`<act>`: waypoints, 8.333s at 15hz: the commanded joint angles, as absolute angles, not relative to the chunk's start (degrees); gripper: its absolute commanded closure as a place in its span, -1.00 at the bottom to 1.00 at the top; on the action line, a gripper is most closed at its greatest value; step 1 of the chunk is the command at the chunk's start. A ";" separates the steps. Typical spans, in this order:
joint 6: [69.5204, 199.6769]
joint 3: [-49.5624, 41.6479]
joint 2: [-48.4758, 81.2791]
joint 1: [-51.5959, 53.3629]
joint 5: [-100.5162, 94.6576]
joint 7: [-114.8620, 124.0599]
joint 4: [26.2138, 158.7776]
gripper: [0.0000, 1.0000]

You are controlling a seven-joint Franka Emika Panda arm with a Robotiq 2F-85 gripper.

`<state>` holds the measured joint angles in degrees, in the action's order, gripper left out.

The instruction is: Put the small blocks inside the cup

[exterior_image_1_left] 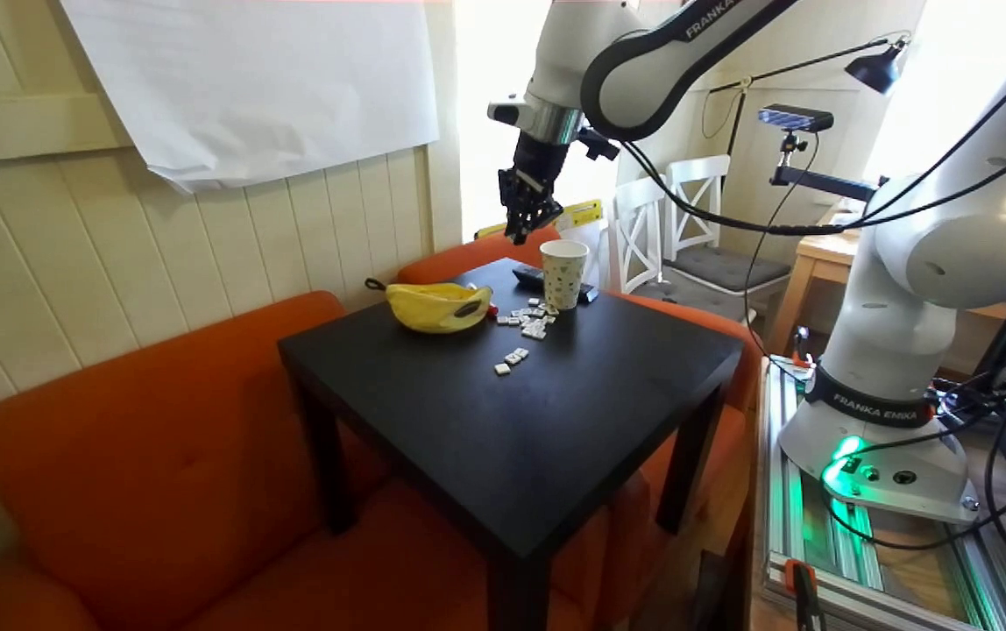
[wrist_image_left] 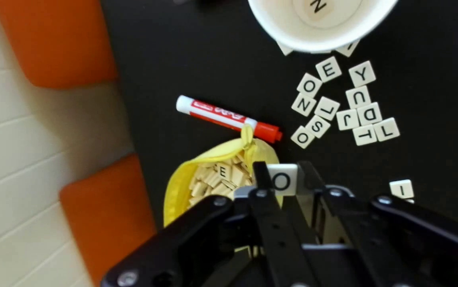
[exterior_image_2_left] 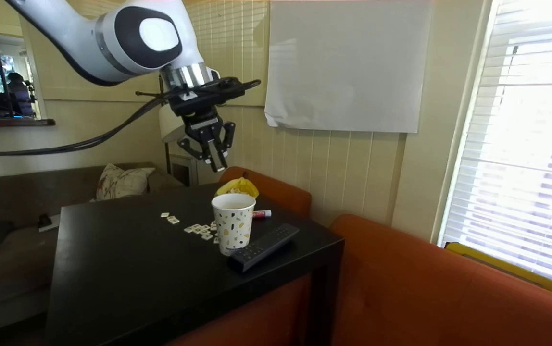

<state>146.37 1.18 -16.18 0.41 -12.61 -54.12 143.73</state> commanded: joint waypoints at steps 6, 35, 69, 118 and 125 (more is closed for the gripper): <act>138.04 4.33 -27.49 -6.42 -32.66 -21.22 150.17 0.89; 121.86 -1.37 -38.64 3.25 -10.98 -4.33 151.17 -1.00; 132.96 -12.52 -29.53 -4.74 -19.79 -21.56 159.36 -1.00; 135.78 -10.42 -17.66 -7.65 -16.24 -18.60 158.66 0.89; 134.69 -11.84 -33.12 -4.40 -2.36 -21.39 157.44 0.89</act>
